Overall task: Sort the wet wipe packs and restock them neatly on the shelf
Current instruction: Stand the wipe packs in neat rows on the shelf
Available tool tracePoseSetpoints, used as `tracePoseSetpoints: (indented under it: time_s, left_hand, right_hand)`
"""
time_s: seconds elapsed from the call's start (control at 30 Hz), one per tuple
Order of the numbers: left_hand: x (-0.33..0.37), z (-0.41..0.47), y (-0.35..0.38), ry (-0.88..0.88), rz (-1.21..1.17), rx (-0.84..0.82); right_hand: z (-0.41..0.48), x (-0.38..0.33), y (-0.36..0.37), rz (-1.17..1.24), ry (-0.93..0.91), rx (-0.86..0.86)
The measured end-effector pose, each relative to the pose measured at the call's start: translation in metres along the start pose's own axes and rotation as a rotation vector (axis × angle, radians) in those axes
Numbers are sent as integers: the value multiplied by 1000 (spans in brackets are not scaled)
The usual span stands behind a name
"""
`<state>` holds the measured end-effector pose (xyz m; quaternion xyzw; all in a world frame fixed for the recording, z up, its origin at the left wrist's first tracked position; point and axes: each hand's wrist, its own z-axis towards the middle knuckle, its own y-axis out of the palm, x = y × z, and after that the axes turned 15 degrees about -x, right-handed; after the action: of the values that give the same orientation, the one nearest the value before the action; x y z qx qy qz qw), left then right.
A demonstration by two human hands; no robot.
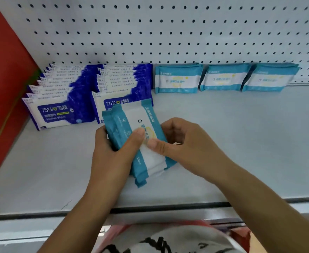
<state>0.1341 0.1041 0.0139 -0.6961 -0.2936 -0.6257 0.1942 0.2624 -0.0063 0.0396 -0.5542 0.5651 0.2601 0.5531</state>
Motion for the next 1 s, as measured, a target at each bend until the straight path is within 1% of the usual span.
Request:
tracePoseSetpoints:
  time_s: [0.1,0.23,0.33,0.43,0.47,0.53,0.6,0.67,0.83,0.9,1.0]
  left_hand:
    - [7,10,19,-28,-22,-56]
    - [13,29,49,-87,-65,-141]
    - [9,46,65,-93,-66,-165]
    - [6,62,75,-84,-40,-216]
    - [6,66,78,-77,-21,-233]
    - [1,73,82,-60,4,-251]
    - [-4,76,85,-52,12,-242]
    - [-7,77,85,-46,14,-230]
    - [-8,77,81,-45,23,-257]
    - [-8,79,80,-56,26,-259]
    - [-7,82,79,-79,23,-266]
  right_hand:
    - [-10,7,-17,201,20,9]
    - [-17,23,-58,395,62,133]
    - [-18,33,-95,412,47,270]
    - [-8,47,-136,366,36,479]
    - [-3,52,-148,301,52,539]
    - [8,60,-169,37,93,632]
    - [17,65,-184,-267,120,661]
    - [25,68,-196,-490,126,642]
    - [49,85,-220,-804,17,587]
    - [58,90,-227,-864,-34,628]
    - [67,94,-234,-889,-104,740]
